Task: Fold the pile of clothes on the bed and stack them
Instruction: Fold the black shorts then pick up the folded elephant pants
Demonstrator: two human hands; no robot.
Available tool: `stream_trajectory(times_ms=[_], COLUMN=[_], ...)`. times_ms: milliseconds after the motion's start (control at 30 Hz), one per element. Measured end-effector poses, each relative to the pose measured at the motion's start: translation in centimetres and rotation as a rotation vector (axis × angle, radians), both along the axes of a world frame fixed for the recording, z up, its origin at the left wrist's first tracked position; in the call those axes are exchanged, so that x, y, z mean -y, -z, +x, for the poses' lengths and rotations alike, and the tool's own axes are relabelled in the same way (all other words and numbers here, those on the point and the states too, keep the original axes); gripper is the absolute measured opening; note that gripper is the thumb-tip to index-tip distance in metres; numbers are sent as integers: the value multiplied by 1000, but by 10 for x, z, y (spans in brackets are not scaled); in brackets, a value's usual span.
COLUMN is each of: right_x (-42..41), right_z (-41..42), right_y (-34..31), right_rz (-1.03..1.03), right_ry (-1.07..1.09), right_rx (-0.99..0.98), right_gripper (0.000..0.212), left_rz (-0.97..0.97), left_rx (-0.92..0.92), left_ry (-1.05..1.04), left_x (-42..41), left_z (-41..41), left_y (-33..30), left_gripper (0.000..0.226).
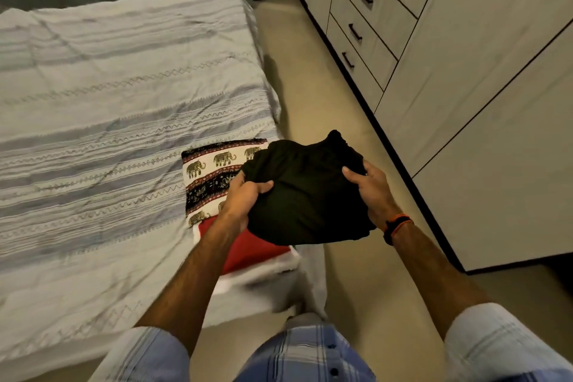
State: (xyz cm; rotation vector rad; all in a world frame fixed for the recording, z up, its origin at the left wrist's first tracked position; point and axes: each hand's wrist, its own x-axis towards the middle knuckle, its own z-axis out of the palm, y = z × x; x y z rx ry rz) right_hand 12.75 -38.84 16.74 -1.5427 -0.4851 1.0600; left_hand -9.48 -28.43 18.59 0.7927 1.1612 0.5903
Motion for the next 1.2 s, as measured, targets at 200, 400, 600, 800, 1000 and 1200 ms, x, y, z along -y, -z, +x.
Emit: stream_trajectory(times_ms=[200, 400, 600, 800, 1000, 1200], right_x=[-52, -119, -201, -289, -387, -491], right_z=[75, 147, 210, 239, 229, 208], right_y=[-11, -8, -13, -16, 7, 28], right_rz=[14, 14, 28, 20, -28, -71], right_ry=[-75, -221, -410, -573, -671, -712], right_rx=[-17, -40, -50, -90, -97, -76], right_gripper=[38, 37, 40, 41, 33, 39], left_rz=[6, 34, 12, 39, 37, -1], left_rx=[-28, -49, -51, -67, -98, -81], left_ry=[-72, -224, -438, -602, -671, -699], left_x=[-31, -68, -104, -145, -215, -311], left_z=[74, 141, 199, 228, 224, 204], left_y=[-8, -12, -21, -23, -6, 17], left_gripper=[52, 39, 43, 52, 53, 48])
